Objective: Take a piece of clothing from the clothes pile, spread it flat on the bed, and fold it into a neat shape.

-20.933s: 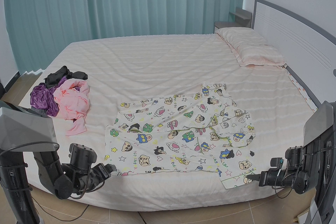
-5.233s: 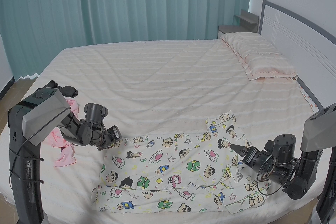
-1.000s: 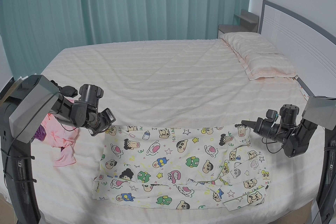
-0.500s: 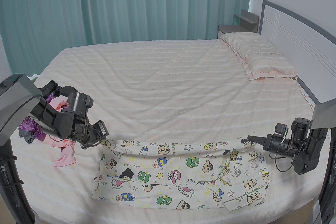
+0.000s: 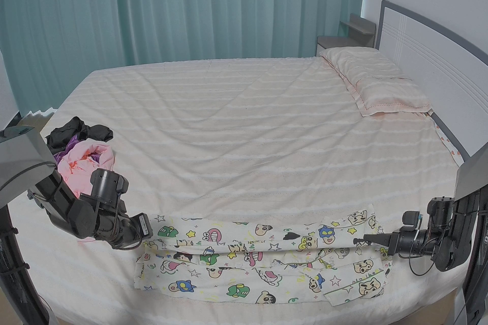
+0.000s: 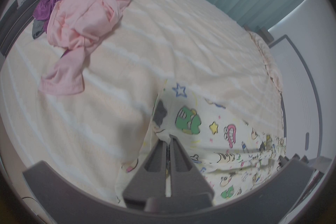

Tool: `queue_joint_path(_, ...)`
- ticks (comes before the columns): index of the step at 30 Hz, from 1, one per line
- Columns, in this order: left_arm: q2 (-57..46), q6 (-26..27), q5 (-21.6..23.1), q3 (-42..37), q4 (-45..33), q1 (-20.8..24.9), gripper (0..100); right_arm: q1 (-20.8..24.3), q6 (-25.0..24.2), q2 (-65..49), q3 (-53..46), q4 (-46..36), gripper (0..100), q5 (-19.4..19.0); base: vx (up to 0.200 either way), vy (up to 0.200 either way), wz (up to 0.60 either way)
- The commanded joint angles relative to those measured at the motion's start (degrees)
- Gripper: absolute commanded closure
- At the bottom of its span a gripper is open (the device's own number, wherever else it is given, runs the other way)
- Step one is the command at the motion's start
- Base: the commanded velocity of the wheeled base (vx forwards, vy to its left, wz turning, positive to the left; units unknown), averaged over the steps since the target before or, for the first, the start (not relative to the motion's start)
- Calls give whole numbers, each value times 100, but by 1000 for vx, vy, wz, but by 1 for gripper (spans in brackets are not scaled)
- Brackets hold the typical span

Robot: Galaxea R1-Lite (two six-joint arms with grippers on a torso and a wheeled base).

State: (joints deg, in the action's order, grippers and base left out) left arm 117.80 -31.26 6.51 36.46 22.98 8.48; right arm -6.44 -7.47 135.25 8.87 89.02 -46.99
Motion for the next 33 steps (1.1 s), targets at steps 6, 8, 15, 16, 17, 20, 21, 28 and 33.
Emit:
queue_joint_path(6,217,67,52,-403,198,127,100,-147,651,695,-430,46,100,-3,0,0,0)
queue_joint_path(8,270,67,52,-438,207,171,100,-147,677,766,-422,46,100,24,0,0,0)
queue_joint_path(15,393,67,-1,-509,207,320,0,-191,668,730,-439,54,0,68,0,0,0)
queue_joint_path(16,376,67,-1,-517,207,320,0,-235,677,678,-457,54,0,59,0,0,0)
queue_joint_path(17,376,67,-1,-517,207,320,0,-235,677,678,-457,54,0,59,0,0,0)
queue_joint_path(20,332,49,17,-579,207,277,0,-455,659,405,-545,54,0,59,0,0,0)
queue_joint_path(21,217,-3,43,-614,207,233,0,-666,651,168,-553,54,0,50,0,0,0)
queue_joint_path(28,-336,-135,395,-842,242,-154,0,-894,343,-790,-606,46,0,59,0,0,0)
queue_joint_path(33,-908,-733,887,-860,242,-506,0,-279,-351,-1449,-641,46,0,129,0,0,0)
